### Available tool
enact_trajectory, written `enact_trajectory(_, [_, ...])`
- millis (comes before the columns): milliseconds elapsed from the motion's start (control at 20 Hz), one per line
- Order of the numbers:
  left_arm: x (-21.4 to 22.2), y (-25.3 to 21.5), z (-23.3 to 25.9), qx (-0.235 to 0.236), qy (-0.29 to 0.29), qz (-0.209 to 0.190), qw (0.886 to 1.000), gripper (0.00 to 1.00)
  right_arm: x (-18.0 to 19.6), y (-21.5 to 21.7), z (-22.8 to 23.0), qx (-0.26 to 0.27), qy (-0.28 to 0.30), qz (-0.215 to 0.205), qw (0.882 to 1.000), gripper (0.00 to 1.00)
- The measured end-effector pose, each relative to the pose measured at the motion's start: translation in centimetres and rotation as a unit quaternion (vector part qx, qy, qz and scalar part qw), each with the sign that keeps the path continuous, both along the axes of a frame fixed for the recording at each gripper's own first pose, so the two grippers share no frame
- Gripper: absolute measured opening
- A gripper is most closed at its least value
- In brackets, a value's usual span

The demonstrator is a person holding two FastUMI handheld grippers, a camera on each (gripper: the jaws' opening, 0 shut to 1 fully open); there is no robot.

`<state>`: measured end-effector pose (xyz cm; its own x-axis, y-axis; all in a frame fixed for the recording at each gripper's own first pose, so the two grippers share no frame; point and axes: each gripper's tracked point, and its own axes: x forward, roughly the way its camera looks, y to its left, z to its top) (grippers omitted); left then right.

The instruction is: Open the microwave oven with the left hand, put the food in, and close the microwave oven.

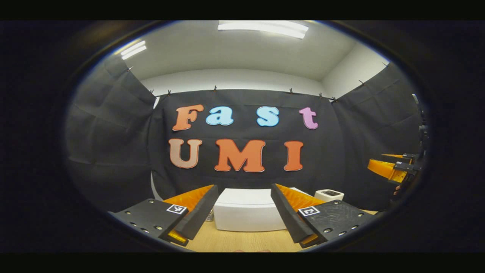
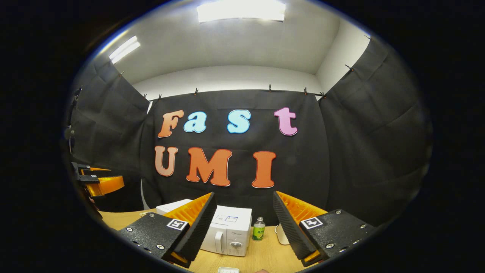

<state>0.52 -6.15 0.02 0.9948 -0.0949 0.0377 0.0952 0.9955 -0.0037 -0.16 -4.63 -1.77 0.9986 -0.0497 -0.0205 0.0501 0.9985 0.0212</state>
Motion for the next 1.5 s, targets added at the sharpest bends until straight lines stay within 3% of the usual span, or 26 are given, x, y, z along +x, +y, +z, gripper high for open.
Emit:
enact_trajectory(700, [0.6, -5.8, -2.0, -0.042, -0.027, -0.049, 0.998, 0.91, -0.8, -3.8, -5.7, 0.023, 0.039, -0.016, 0.999, 0.93])
enact_trajectory(1500, [6.9, -14.4, -16.8, -0.016, 0.078, -0.069, 0.994, 0.9, -2.2, -6.7, -13.9, 0.016, 0.061, -0.008, 0.998, 0.93])
